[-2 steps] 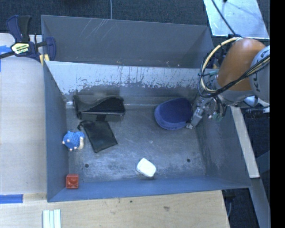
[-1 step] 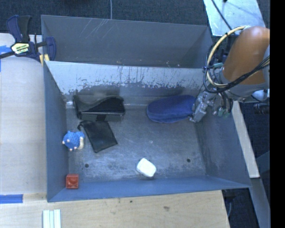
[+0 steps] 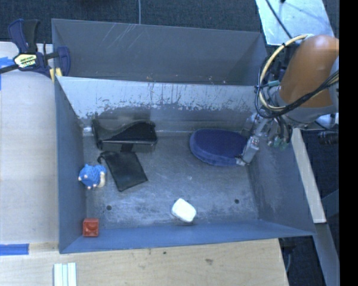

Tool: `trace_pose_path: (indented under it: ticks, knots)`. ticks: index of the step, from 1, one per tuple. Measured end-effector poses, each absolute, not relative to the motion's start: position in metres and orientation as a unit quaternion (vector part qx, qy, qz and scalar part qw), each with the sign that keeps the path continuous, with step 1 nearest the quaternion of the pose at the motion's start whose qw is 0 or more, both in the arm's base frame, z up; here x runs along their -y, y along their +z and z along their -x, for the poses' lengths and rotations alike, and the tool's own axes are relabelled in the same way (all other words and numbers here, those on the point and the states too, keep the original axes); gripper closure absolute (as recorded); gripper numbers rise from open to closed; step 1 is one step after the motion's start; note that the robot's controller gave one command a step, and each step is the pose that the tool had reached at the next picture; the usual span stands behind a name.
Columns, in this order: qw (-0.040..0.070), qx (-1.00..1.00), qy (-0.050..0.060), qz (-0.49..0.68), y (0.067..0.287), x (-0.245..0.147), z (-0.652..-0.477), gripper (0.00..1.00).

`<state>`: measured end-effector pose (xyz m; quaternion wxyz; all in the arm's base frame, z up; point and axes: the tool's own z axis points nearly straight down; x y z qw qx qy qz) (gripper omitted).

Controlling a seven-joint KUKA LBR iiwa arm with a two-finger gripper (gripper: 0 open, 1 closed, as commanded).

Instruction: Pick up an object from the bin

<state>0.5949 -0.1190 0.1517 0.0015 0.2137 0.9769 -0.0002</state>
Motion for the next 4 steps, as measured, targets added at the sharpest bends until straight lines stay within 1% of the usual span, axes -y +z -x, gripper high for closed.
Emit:
trace_pose_path:
  ticks: [1, 2, 3, 4]
  knots:
    - [0.0, -0.961, 0.0, -0.277, 0.08, 0.082, -0.62, 0.0]
    - [0.009, -0.977, 0.002, -0.214, 0.075, 0.099, -0.579, 0.0]
    - [0.007, -0.981, -0.001, -0.193, 0.074, 0.073, -0.593, 0.0]
    - [0.01, -0.981, -0.001, -0.194, 0.078, 0.075, -0.595, 1.0]
